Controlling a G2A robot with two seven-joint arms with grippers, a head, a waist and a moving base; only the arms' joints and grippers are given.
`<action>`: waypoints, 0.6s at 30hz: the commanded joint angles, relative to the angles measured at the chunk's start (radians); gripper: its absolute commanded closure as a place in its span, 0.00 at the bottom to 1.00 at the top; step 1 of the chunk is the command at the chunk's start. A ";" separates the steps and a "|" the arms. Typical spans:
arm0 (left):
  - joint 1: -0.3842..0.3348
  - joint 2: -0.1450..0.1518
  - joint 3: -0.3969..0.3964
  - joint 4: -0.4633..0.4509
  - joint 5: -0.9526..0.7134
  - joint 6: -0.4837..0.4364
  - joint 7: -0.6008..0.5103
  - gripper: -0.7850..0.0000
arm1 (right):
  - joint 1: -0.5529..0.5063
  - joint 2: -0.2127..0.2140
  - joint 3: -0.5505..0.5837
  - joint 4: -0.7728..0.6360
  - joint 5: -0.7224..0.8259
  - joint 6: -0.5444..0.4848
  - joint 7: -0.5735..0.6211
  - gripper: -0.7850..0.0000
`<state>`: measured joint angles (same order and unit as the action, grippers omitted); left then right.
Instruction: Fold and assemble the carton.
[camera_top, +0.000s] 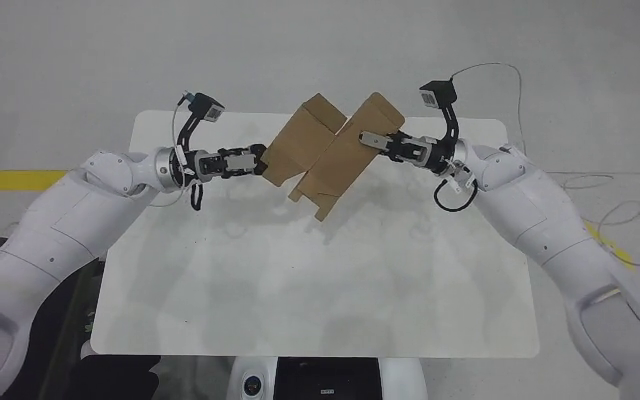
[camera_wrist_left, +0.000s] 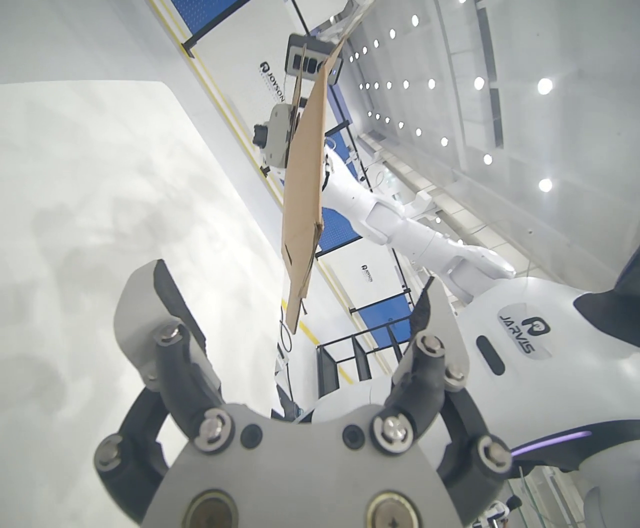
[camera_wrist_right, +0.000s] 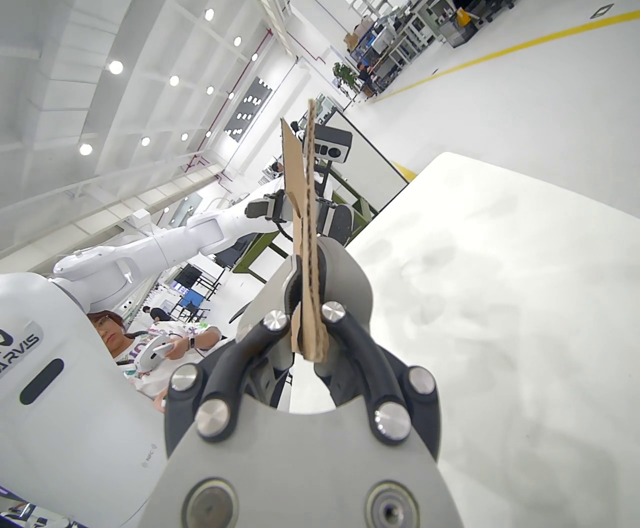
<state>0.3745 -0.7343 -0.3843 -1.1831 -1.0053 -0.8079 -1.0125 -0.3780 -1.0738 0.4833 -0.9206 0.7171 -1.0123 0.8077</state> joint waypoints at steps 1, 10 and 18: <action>0.006 -0.010 -0.015 0.009 -0.030 0.012 -0.012 0.00 | -0.011 -0.012 0.025 0.008 -0.006 0.000 -0.001 1.00; 0.036 -0.053 -0.071 0.028 -0.049 0.044 -0.043 0.00 | -0.032 -0.084 0.098 0.075 -0.076 0.000 -0.030 1.00; 0.066 -0.073 -0.119 0.041 0.015 0.042 -0.042 0.00 | -0.046 -0.128 0.156 0.140 -0.174 0.000 -0.093 1.00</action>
<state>0.4373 -0.8051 -0.4977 -1.1420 -0.9971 -0.7683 -1.0520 -0.4225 -1.1977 0.6315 -0.7864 0.5542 -1.0123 0.7192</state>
